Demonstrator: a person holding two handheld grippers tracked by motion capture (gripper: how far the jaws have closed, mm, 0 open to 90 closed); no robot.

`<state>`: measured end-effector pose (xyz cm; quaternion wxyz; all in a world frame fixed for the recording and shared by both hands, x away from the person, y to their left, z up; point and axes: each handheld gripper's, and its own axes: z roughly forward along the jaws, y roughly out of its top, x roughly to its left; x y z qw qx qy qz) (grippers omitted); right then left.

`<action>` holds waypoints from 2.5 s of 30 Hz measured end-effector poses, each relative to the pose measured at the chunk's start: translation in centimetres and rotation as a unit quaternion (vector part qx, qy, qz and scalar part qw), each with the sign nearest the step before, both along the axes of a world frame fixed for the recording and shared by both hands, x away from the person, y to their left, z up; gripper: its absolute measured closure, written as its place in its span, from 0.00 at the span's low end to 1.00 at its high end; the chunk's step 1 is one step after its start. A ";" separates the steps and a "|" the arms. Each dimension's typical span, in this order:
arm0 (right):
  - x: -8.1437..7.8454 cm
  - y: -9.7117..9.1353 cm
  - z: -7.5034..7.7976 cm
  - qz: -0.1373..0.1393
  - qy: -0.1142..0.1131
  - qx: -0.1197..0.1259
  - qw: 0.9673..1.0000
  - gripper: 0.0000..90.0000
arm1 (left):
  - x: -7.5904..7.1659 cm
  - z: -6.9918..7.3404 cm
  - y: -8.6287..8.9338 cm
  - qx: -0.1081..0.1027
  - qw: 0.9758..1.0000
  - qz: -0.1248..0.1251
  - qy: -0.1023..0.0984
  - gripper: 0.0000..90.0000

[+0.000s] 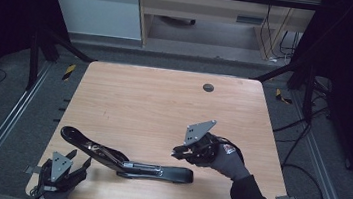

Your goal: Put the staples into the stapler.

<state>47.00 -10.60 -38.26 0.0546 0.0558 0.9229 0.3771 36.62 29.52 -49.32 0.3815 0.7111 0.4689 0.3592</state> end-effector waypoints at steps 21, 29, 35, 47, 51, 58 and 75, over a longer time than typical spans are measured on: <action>0.2 1.3 -0.8 0.012 0.002 -0.007 1.000 0.87 | 0.0 0.0 0.0 0.000 1.000 -0.003 0.000 0.47; 0.1 1.7 -1.0 0.025 0.004 -0.013 1.000 0.87 | 0.0 0.0 0.0 0.000 1.000 -0.003 -0.001 0.47; 0.0 2.3 -1.5 0.031 0.009 -0.015 0.999 0.87 | 0.0 0.0 0.0 0.000 1.000 -0.004 0.000 0.47; 0.0 3.5 -2.1 0.038 0.014 -0.016 0.999 0.87 | -0.1 0.0 0.0 0.000 1.000 -0.004 -0.001 0.47; 0.0 3.8 -2.3 0.040 0.014 -0.016 0.999 0.87 | -0.1 0.0 0.0 0.000 1.000 -0.005 -0.001 0.47; 0.0 4.4 -2.5 0.040 0.011 -0.017 0.999 0.87 | -0.1 0.0 0.0 0.000 1.000 -0.005 -0.001 0.47; -0.1 5.6 -3.4 0.046 0.010 -0.028 0.998 0.87 | -0.1 0.1 0.0 0.000 1.000 -0.006 -0.002 0.47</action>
